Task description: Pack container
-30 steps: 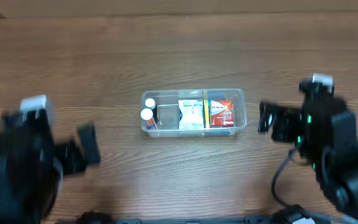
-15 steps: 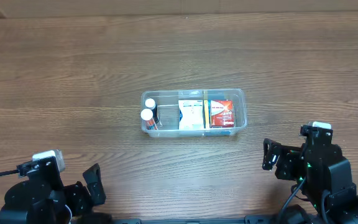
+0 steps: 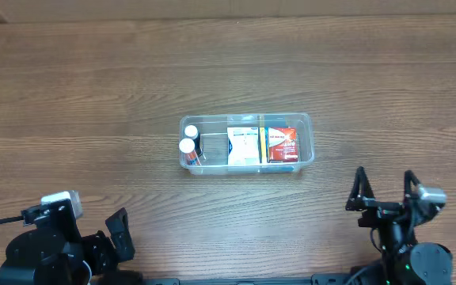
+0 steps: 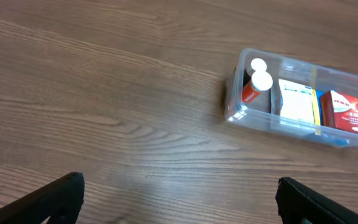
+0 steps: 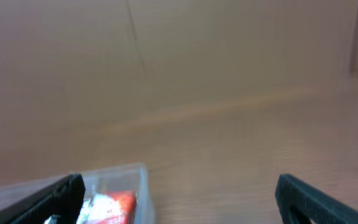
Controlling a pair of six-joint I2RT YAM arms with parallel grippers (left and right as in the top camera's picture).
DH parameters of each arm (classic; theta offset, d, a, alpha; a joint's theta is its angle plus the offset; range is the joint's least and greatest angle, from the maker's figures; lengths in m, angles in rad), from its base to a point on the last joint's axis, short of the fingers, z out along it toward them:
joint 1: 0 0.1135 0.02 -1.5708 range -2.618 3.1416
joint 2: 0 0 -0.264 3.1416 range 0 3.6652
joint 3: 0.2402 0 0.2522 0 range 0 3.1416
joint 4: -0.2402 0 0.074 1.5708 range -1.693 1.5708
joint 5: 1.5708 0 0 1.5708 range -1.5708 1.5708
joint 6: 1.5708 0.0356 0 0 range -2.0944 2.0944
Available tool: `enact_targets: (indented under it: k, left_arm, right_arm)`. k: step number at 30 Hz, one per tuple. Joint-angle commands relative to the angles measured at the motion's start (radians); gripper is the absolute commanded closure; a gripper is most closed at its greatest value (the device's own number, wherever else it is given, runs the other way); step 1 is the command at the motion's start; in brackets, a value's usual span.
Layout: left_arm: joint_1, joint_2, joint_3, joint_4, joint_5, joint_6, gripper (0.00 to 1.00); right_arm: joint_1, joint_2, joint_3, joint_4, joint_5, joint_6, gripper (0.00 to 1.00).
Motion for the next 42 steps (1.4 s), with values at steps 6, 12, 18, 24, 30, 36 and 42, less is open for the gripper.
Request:
enact_targets:
  k: [6,12,18,24,30,36,42]
  left_arm:
    - [-0.004,-0.006,-0.001,0.003,0.002,-0.01,0.0]
    - [-0.004,-0.006,-0.001,0.003,0.002,-0.01,0.0]
    - [-0.004,-0.006,-0.001,0.003,0.002,-0.01,0.0]
    - [-0.004,-0.006,-0.001,0.003,0.002,-0.01,0.0]
    - [0.001,-0.017,-0.009,0.011,-0.059,0.059,0.0]
    - [0.061,-0.325,-0.488,0.482,-0.058,0.215,0.0]
    - [0.118,-0.575,-1.035,1.107,0.042,0.257,0.0]
  right_arm:
    - [-0.042,-0.008,-0.376,0.593,-0.019,-0.076,0.0]
    - [-0.048,-0.008,-0.393,0.46,-0.054,-0.07,0.0]
    - [-0.048,-0.008,-0.393,0.46,-0.054,-0.07,0.0]
    - [-0.048,-0.008,-0.393,0.46,-0.054,-0.07,0.0]
    - [-0.048,-0.008,-0.393,0.46,-0.054,-0.07,0.0]
    - [-0.048,-0.008,-0.393,0.46,-0.054,-0.07,0.0]
    - [-0.048,-0.008,-0.393,0.46,-0.054,-0.07,0.0]
